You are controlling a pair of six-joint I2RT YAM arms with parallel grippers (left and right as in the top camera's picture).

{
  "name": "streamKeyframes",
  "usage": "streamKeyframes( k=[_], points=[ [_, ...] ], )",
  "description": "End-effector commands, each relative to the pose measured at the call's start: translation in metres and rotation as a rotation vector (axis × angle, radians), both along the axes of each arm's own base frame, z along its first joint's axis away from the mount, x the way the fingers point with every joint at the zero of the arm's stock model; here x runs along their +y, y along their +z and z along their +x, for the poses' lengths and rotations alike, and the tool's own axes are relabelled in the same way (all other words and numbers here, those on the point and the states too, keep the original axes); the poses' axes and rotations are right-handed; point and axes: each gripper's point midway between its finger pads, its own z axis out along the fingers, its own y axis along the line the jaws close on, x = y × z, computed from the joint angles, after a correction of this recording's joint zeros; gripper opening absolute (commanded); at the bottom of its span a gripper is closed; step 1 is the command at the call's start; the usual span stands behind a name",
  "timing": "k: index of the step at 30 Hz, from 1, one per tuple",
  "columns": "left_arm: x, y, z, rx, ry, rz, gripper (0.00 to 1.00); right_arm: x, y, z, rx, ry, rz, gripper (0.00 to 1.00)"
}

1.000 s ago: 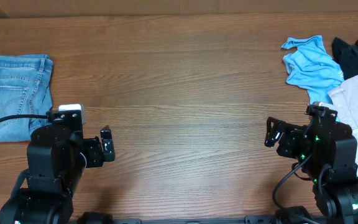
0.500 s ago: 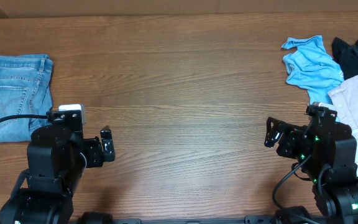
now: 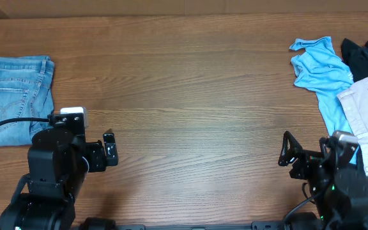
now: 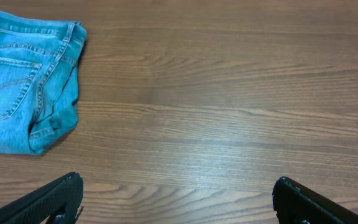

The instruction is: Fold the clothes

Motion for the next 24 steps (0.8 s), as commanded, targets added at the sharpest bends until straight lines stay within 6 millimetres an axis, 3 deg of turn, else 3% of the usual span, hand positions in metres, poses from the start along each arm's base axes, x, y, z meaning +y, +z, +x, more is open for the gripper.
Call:
streamKeyframes(
  k=[1, 18, 24],
  points=[
    [0.002, -0.002, 0.000, 0.004, 0.019, 0.001, 1.00, 0.006, -0.012, 0.001, -0.071, 0.072, -0.073, 1.00],
    [0.002, -0.002, 0.000, 0.004, 0.019, 0.000, 1.00, 0.003, -0.022, 0.034, -0.478, 0.057, -0.127, 1.00],
    [0.002, -0.002, 0.000, 0.004, 0.019, 0.001, 1.00, 0.007, -0.050, 0.038, -0.414, 0.091, -0.196, 1.00]
  ],
)
